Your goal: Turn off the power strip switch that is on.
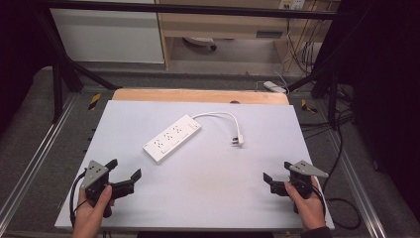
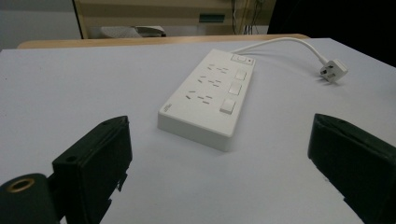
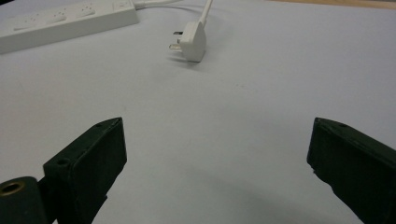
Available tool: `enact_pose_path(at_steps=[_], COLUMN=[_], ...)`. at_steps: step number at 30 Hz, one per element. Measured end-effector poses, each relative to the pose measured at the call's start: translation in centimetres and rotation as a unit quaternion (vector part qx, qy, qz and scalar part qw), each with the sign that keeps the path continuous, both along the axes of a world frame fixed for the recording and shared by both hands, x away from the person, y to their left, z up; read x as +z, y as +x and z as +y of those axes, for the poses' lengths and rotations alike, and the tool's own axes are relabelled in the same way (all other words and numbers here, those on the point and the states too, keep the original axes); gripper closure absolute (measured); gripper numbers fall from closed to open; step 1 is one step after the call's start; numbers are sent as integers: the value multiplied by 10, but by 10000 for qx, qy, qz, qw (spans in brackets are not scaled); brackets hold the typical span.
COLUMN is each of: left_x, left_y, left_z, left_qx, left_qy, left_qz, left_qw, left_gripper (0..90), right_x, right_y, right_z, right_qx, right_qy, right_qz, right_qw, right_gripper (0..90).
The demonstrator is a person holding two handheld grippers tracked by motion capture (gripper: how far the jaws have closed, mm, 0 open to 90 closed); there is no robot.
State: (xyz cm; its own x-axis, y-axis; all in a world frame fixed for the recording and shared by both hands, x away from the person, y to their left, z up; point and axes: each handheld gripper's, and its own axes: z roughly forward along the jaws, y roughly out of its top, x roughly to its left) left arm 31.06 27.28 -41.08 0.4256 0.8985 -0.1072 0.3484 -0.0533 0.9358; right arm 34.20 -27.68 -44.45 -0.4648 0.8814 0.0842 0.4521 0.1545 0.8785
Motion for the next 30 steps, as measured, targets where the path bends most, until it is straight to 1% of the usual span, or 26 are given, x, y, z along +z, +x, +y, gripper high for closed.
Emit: enact_pose_path(at_steps=[3, 5, 9, 11, 12, 15, 20, 21, 25, 30], left_x=[1, 0, 0, 1, 1, 1, 3, 3, 4, 8], left_y=[-1, -1, -2, -3, -3, -3, -4, -4, -5, -6], left_z=[-1, -2, -3, -3, -3, -2, -1, -1, -1, -2], left_qx=[-70, -130, -145, -132, -126, -103, -49, -26, -52, -79], left_qy=[-24, -3, 23, -2, -4, -31, -14, -42, -68, -40], left_qz=[-1, 7, 33, 43, 34, 17, -26, -22, -60, -142], left_qw=[10000, 9999, 9999, 9999, 9999, 9999, 10000, 10000, 9999, 9999], left_gripper=[63, 62, 62, 64, 64, 65, 65, 64, 64, 67], right_x=[-3, -3, -3, -2, -2, -1, 1, 1, 1, 1], right_y=[4, 4, 5, 6, 6, 9, 8, 8, 9, 9], right_z=[4, 5, 4, 5, 5, 6, 8, 8, 8, 8], right_qx=[54, 53, 16, 5, 5, 67, 139, 153, 164, 155], right_qy=[-66, -47, -83, -51, -51, -77, -63, -61, -52, -20], right_qz=[109, 126, 44, -30, -30, -153, -252, -266, -247, -230], right_qw=[9999, 9999, 10000, 10000, 10000, 9998, 9996, 9995, 9995, 9996], right_gripper=[52, 52, 51, 50, 50, 47, 43, 43, 41, 39])
